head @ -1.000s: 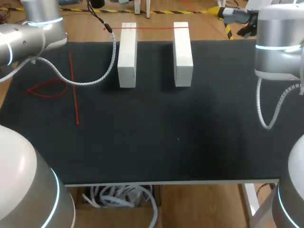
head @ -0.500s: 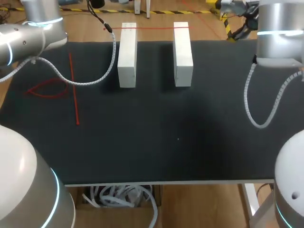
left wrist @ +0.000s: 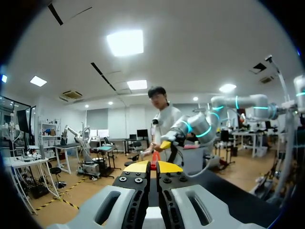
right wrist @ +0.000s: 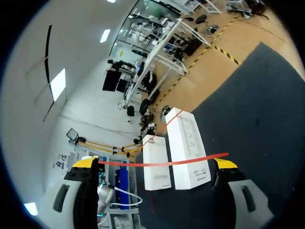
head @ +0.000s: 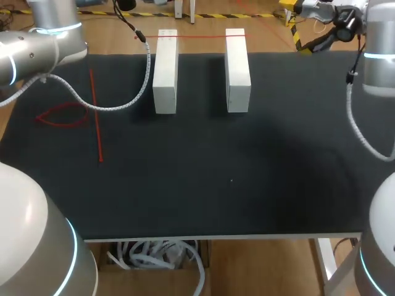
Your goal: Grab the tape and strap the tape.
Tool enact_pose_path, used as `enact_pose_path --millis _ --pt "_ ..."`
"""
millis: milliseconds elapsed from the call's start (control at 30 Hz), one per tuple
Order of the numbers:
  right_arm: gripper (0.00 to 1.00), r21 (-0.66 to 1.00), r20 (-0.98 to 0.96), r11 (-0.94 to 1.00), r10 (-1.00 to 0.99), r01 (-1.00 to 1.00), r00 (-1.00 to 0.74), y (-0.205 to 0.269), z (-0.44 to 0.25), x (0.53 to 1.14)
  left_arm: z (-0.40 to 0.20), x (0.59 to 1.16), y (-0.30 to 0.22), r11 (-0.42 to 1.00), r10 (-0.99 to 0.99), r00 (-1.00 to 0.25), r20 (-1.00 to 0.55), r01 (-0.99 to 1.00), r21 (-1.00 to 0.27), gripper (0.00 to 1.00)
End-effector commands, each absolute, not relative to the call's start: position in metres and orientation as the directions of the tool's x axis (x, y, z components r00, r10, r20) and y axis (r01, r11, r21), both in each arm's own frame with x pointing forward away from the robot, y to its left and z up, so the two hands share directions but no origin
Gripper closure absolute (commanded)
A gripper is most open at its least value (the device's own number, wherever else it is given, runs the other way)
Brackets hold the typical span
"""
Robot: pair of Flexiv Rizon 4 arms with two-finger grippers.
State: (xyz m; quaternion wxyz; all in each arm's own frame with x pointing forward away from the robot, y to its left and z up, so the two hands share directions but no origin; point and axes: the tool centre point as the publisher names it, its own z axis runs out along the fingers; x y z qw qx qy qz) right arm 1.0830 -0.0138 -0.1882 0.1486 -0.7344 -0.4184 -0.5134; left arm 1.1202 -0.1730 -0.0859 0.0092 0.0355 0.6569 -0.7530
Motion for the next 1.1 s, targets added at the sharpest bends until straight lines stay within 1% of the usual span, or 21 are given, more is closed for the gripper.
enact_pose_path --millis 33,167,267,467,500,533,900,967,1000,1100 --pt "0.0 0.244 0.879 -0.851 0.397 0.466 0.264 -0.013 -0.188 1.066 -0.086 1.121 -0.173 -0.136 0.034 -0.997 -0.066 0.061 -0.989 1.0" --pt "0.0 0.204 0.896 -0.922 0.311 0.328 0.316 -0.018 -0.189 1.07 -0.086 1.121 -0.173 -0.136 0.034 -0.997 -0.066 0.061 -0.989 1.0" --pt "0.0 0.161 0.899 -0.944 0.261 0.289 0.351 -0.02 -0.192 1.076 -0.086 1.121 -0.173 -0.136 0.034 -0.997 -0.066 0.061 -0.989 1.0" --pt "0.0 0.09 0.934 -0.973 0.157 0.215 0.32 -0.02 -0.198 1.088 -0.086 1.121 -0.173 -0.136 0.034 -0.997 -0.066 0.061 -0.989 1.0" --pt "0.0 0.155 0.927 -0.95 0.234 0.27 0.294 -0.018 -0.199 1.09 -0.086 1.121 -0.173 -0.136 0.034 -0.997 -0.066 0.061 -0.989 1.0" --pt "0.0 0.299 0.904 -0.884 0.383 0.358 0.191 -0.015 -0.197 1.09 -0.086 1.121 -0.173 -0.136 0.034 -0.997 -0.066 0.061 -0.989 1.0" --pt "0.0 0.299 0.904 -0.884 0.383 0.358 0.191 -0.015 -0.197 1.09 -0.086 1.121 -0.173 -0.136 0.034 -0.997 -0.066 0.061 -0.989 1.0" --pt "0.0 0.241 0.913 -0.914 0.327 0.325 0.242 -0.012 -0.199 1.089 -0.086 1.121 -0.173 -0.136 0.034 -0.997 -0.066 0.061 -0.989 1.0" --pt "0.0 0.177 0.913 -0.942 0.264 0.284 0.31 -0.009 -0.201 1.086 -0.086 1.121 -0.173 -0.136 0.034 -0.997 -0.066 0.061 -0.989 1.0" --pt "0.0 0.041 0.903 -0.981 0.119 0.191 0.413 -0.004 -0.212 1.083 -0.086 1.121 -0.173 -0.136 0.034 -0.997 -0.066 0.061 -0.989 1.0"
